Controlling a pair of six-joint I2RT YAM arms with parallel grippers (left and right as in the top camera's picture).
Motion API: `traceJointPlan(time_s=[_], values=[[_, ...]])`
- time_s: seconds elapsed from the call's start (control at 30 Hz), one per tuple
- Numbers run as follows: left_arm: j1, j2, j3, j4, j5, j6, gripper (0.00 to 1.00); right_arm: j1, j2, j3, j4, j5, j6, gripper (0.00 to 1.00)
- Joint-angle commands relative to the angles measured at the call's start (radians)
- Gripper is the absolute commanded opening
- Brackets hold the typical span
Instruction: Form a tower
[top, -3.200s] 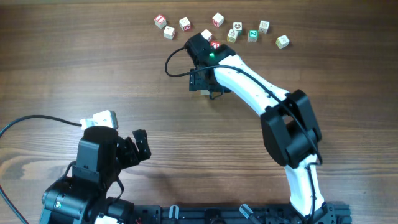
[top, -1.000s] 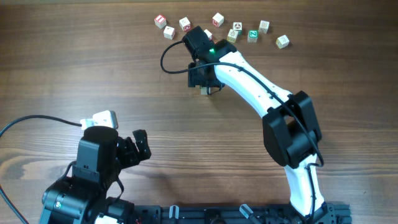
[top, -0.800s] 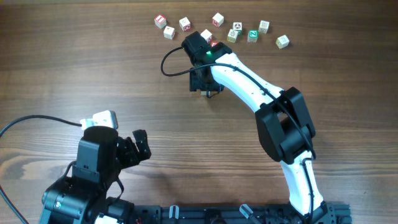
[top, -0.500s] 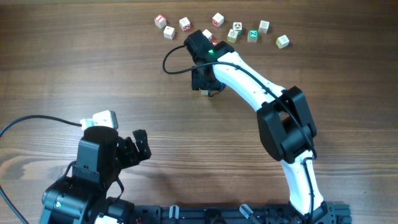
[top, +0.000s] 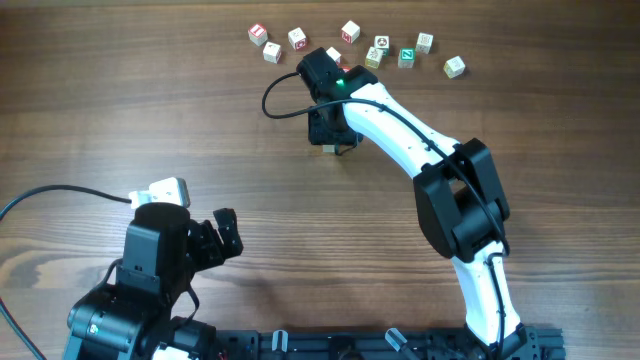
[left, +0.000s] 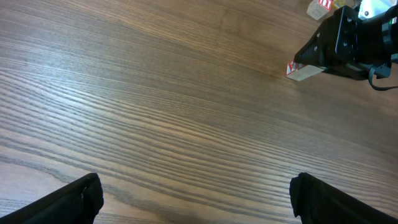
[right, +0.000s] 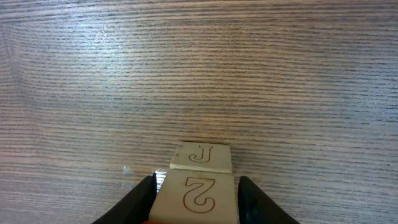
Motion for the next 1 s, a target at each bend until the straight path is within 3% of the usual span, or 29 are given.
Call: traceJointPlan(time_s=[0.0,0.53,0.6,0.7,0.73,0.97], values=[[0.003,-0.002,-0.002,0.002,-0.009,0.002,1.00,-0.007,0.009,-0.010,0.003,-0.015,-0.023,0.41],[0.003,-0.002,-0.002,0.002,-0.009,0.002,1.00,-0.008,0.009,-0.010,0.016,-0.015,-0.055,0.42],[0.003,-0.002,-0.002,0.002,-0.009,0.002,1.00,-0.008,0.008,-0.008,0.017,-0.015,-0.054,0.54],[0.003,-0.002,-0.002,0.002,-0.009,0.002,1.00,-0.008,-0.005,-0.006,0.012,-0.015,-0.046,0.90],[0.003,-0.002,-0.002,0.002,-0.009,0.002,1.00,-0.008,-0.010,-0.006,0.014,-0.014,-0.046,0.98],[0.003,-0.002,-0.002,0.002,-0.009,0.002,1.00,-0.008,-0.028,-0.006,0.003,-0.008,-0.035,1.00]])
